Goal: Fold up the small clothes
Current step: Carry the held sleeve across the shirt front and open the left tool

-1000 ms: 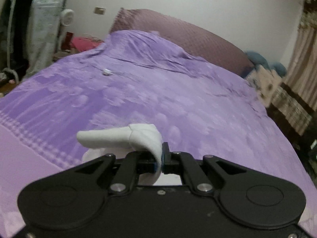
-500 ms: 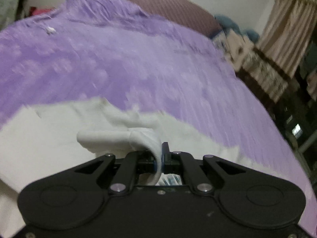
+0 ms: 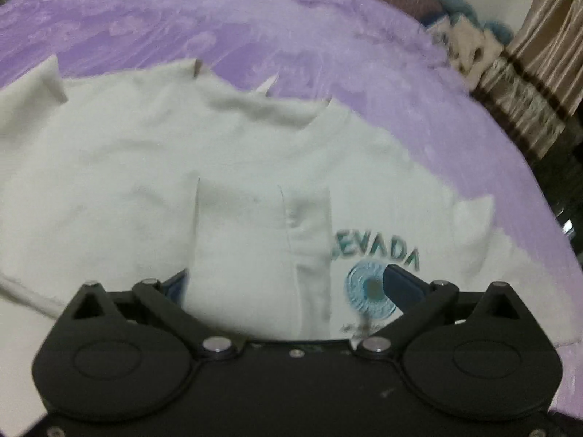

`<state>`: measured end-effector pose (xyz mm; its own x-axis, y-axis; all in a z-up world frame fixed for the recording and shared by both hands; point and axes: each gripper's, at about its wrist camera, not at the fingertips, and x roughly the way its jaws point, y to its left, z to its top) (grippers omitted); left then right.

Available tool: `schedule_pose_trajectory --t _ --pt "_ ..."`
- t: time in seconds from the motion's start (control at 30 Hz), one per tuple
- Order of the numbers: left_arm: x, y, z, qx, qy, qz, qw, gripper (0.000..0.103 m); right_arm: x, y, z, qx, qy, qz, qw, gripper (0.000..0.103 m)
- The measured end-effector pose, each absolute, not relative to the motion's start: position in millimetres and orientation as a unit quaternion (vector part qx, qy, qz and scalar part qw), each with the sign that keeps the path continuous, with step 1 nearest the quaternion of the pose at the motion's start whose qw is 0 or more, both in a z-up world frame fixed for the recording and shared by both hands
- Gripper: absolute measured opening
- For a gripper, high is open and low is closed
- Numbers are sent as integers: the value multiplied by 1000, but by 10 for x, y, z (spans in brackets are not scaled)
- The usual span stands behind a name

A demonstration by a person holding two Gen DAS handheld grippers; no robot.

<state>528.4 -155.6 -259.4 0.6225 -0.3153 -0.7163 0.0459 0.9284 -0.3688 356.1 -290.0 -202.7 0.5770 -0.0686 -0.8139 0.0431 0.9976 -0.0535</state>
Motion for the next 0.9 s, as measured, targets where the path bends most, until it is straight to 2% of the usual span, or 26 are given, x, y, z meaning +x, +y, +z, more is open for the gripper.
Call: schedule_pose_trajectory --t 0.13,0.3,0.47,0.57,0.67,0.77,0.83,0.9 --pt "5124 -1369 -2313 -104 422 -122 892 103 3596 -2855 -1980 -20 453 -33 891 56" --pt "4862 -703 -2042 -42 400 -108 909 103 3780 -2694 -1889 -14 436 -28 900 56" --pt "4740 -99 -2218 5 417 -18 909 103 4037 -2376 -1826 -36 389 -17 921 60" --pt "4894 170 -2452 -19 454 20 890 103 4243 -2091 -1931 -115 358 -3 927 73" --pt "5004 275 -2526 0 444 76 893 103 4450 -1928 -2110 -197 363 -29 910 73" --pt "5024 312 -2563 80 409 100 904 103 4537 -1931 -2132 -192 360 -13 913 73" --pt "5098 321 -2672 141 412 100 894 103 4547 -1876 -2180 -233 355 -1 905 73" --pt "5113 391 -2746 152 401 79 900 103 4477 -1895 -2182 -248 339 13 907 75"
